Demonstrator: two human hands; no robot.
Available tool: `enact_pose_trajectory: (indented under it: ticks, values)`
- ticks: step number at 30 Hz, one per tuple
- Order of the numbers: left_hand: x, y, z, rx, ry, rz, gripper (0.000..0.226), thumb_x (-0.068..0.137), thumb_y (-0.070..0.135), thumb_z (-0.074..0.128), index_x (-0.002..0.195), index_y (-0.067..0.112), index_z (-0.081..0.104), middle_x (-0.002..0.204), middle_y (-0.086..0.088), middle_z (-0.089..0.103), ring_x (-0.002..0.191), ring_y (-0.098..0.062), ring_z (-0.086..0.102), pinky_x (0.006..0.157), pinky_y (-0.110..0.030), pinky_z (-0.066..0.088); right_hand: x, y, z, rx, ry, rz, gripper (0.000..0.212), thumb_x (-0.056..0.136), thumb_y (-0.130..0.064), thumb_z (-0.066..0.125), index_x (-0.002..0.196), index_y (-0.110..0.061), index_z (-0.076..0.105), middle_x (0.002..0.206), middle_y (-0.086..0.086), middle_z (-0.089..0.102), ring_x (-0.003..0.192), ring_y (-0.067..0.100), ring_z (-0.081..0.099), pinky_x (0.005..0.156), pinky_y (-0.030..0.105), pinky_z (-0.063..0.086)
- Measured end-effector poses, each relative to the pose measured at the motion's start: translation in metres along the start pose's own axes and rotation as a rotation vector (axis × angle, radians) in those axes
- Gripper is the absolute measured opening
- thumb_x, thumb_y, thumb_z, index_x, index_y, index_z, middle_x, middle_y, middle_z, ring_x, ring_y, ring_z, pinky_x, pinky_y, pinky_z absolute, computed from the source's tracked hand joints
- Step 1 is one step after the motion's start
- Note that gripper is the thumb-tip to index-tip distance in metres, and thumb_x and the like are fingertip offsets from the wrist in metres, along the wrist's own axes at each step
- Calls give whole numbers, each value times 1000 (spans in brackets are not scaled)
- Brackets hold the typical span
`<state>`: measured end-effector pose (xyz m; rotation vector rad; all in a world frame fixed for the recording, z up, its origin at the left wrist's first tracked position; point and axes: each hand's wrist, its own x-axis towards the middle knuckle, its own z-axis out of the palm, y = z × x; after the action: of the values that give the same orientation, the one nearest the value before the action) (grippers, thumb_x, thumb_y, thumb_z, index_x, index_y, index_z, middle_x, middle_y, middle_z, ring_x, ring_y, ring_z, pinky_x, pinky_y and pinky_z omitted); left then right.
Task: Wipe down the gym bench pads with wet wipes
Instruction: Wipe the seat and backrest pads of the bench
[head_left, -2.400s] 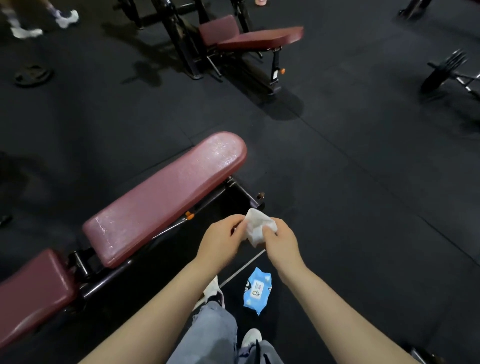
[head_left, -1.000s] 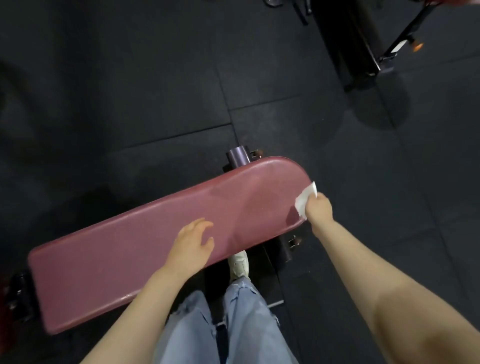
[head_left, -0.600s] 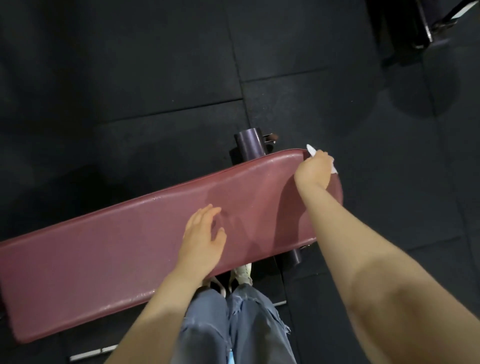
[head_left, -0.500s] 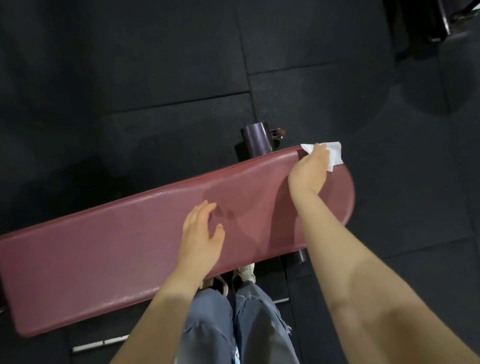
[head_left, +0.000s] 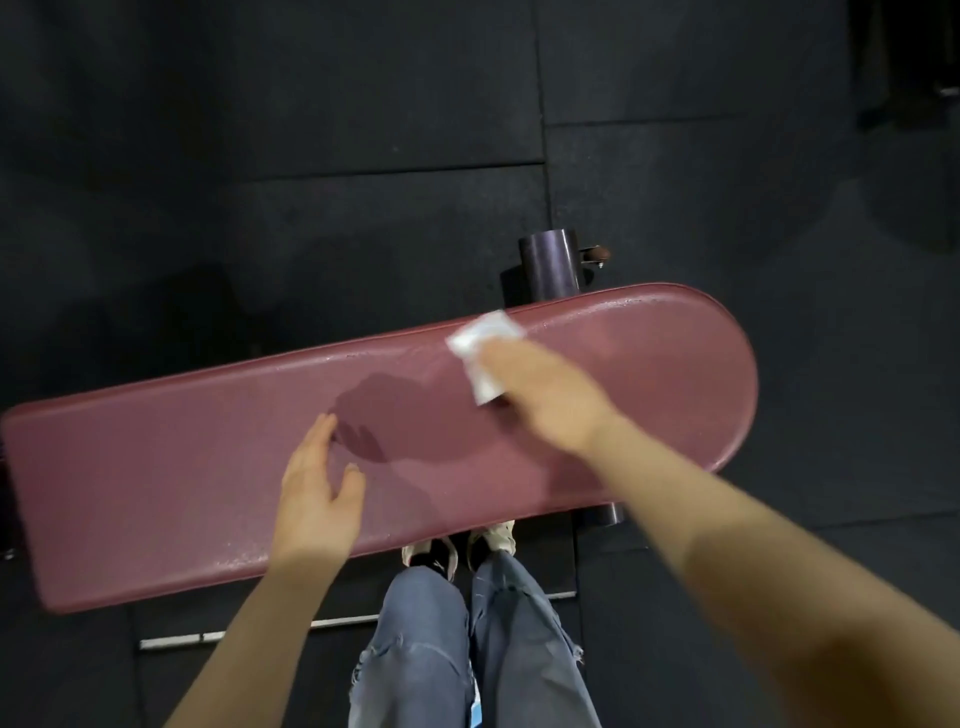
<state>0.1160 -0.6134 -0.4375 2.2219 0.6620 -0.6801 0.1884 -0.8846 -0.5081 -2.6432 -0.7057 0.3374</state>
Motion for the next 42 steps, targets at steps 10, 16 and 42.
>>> enact_pose_trajectory:
  ticks: [10, 16, 42]
  values:
    - [-26, 2, 21, -31, -49, 119, 61, 97, 6, 49, 153, 24, 31, 160, 10, 27, 148, -6, 20, 121, -30, 15, 1, -22, 13, -4, 321, 608, 26, 104, -31, 36, 113, -25, 60, 109, -5, 61, 100, 9, 54, 100, 36, 40]
    - [-34, -23, 4, -62, 23, 45, 60, 98, 6, 50, 152, 26, 34, 158, 9, 30, 146, -10, 26, 120, -35, 22, 35, -133, 77, 89, -107, -311, 45, 77, -8, 76, 118, 4, 65, 129, 20, 61, 123, 37, 54, 106, 48, 42]
    - [-61, -48, 35, -16, -17, 110, 60, 95, 8, 52, 152, 22, 36, 160, 9, 28, 150, -9, 16, 122, -44, 24, 41, -136, 45, 138, -158, 153, 24, 93, -21, 39, 102, -13, 61, 97, 15, 62, 98, 34, 63, 72, 37, 49]
